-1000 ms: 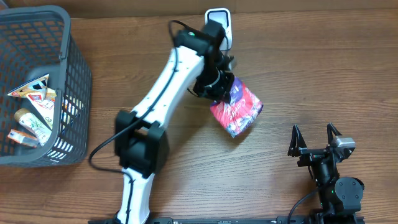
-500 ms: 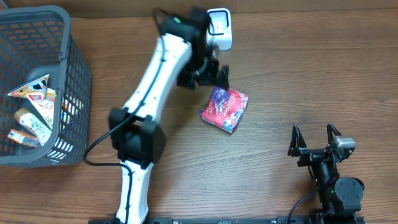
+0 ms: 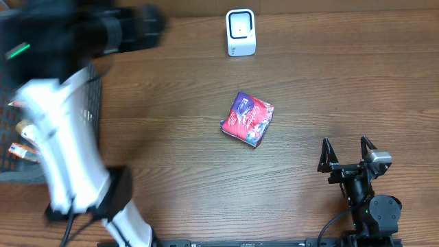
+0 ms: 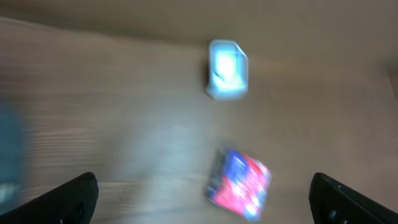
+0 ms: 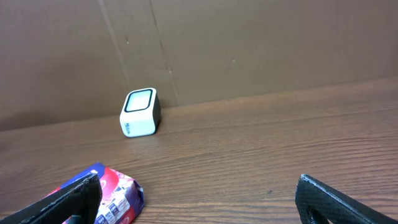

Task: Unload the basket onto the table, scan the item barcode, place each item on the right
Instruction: 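Move the left gripper back over the grey basket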

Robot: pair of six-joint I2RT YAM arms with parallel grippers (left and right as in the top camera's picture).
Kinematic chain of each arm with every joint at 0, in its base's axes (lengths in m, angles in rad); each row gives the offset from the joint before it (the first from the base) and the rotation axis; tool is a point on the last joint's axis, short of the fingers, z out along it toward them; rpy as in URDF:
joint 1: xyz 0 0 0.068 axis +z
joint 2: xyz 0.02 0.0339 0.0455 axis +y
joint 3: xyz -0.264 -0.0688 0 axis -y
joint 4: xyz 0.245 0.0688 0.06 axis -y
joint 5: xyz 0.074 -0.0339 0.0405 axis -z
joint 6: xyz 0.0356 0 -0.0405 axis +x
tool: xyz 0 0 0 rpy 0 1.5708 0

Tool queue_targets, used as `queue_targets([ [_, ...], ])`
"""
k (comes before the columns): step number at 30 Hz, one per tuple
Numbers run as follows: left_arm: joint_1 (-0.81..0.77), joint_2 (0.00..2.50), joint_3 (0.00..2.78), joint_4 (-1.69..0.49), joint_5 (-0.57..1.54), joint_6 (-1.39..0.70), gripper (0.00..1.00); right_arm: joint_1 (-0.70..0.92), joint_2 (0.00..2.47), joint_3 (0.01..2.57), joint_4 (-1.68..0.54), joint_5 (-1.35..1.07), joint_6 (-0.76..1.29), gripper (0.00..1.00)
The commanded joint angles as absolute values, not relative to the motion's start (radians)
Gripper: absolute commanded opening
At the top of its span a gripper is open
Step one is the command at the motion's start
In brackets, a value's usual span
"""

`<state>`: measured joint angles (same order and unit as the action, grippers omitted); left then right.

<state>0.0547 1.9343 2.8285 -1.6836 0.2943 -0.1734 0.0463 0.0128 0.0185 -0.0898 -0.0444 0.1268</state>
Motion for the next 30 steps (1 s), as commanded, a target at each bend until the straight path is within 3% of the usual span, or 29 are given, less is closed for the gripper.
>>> queue_targets([
  [1, 0.283, 1.773, 2.855, -1.690, 0.234, -0.150, 1.00, 0.044, 0.003, 0.008, -0.083, -0.035, 0.123, 1.00],
  [5, 0.538, 1.708, 2.832, -1.690, 0.232, -0.105, 1.00, 0.044, 0.003, 0.008, -0.083, -0.035, 0.123, 1.00],
  [10, 0.748, 1.705, 2.720, -1.690, 0.176, -0.252, 1.00, 0.044, 0.003, 0.008, -0.083, -0.035, 0.123, 1.00],
  [19, 0.763, 1.798, 2.444, -1.588, 0.033, -0.342, 1.00, 0.044, 0.003, 0.008, -0.083, -0.035, 0.123, 1.00],
  [30, 0.726, 2.025, 2.405, -1.574, -0.138, -0.346, 1.00, 0.044, 0.003, 0.008, -0.083, -0.035, 0.123, 1.00],
])
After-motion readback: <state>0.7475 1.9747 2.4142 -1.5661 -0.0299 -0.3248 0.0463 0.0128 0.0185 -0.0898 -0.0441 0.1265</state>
